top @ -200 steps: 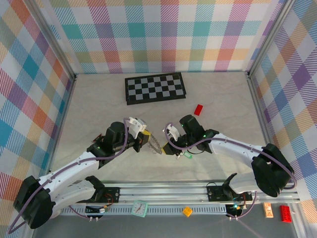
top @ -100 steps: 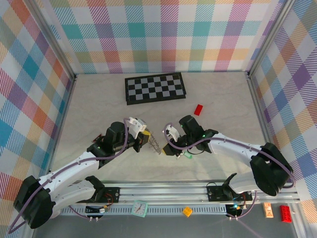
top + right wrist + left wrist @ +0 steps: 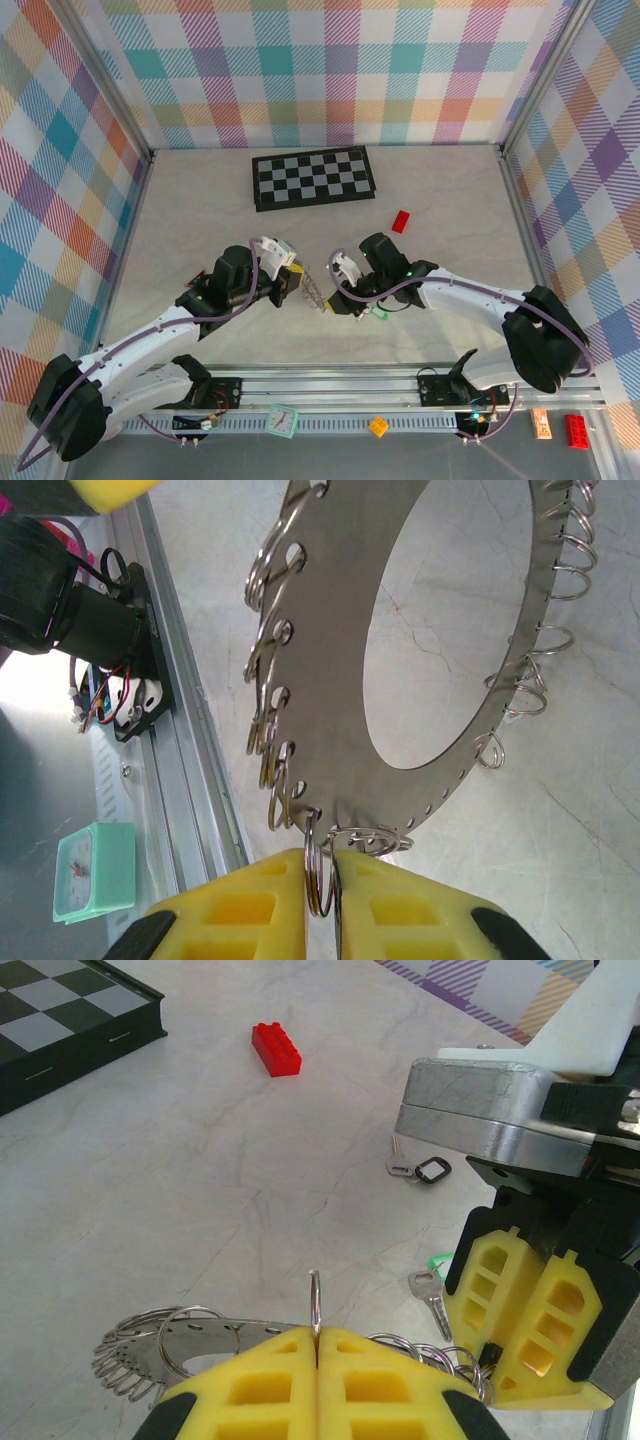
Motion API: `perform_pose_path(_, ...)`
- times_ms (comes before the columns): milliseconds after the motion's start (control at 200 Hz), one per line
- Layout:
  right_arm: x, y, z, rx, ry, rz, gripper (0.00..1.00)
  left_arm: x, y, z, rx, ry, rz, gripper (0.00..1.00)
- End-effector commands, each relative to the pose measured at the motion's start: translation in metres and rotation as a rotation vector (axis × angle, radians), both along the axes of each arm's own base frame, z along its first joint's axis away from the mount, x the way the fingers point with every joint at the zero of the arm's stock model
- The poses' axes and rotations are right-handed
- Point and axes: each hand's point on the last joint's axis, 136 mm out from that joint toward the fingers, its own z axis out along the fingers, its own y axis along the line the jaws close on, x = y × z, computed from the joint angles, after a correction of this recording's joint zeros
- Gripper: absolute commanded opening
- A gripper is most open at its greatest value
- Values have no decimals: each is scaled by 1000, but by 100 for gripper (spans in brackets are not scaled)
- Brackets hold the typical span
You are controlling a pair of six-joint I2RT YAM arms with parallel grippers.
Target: Put the keys on the keyring
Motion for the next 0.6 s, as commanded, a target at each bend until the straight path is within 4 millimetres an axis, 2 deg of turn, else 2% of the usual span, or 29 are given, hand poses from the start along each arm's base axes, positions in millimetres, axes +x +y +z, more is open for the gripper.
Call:
perform_pose_path(0,2,10,13,43,-18,31,15,-3,-8,12,-40,-22,-30,0)
perform_pose_path(150,2,11,13,44,-19,32,13,-3,-8,12,-41,-22,-32,0)
perform_pose_path(335,0,10,16,53,-27,46,0,-2,-8,12,-39,-20,-27,0)
perform_pose_path(450,1,8,19,40,-54,46,0,4,-6,10,-30,-19,1,0)
perform_pose_path(595,10,-2,25,-46,-105,19,0,11,-4,13,-31,-25,44,19)
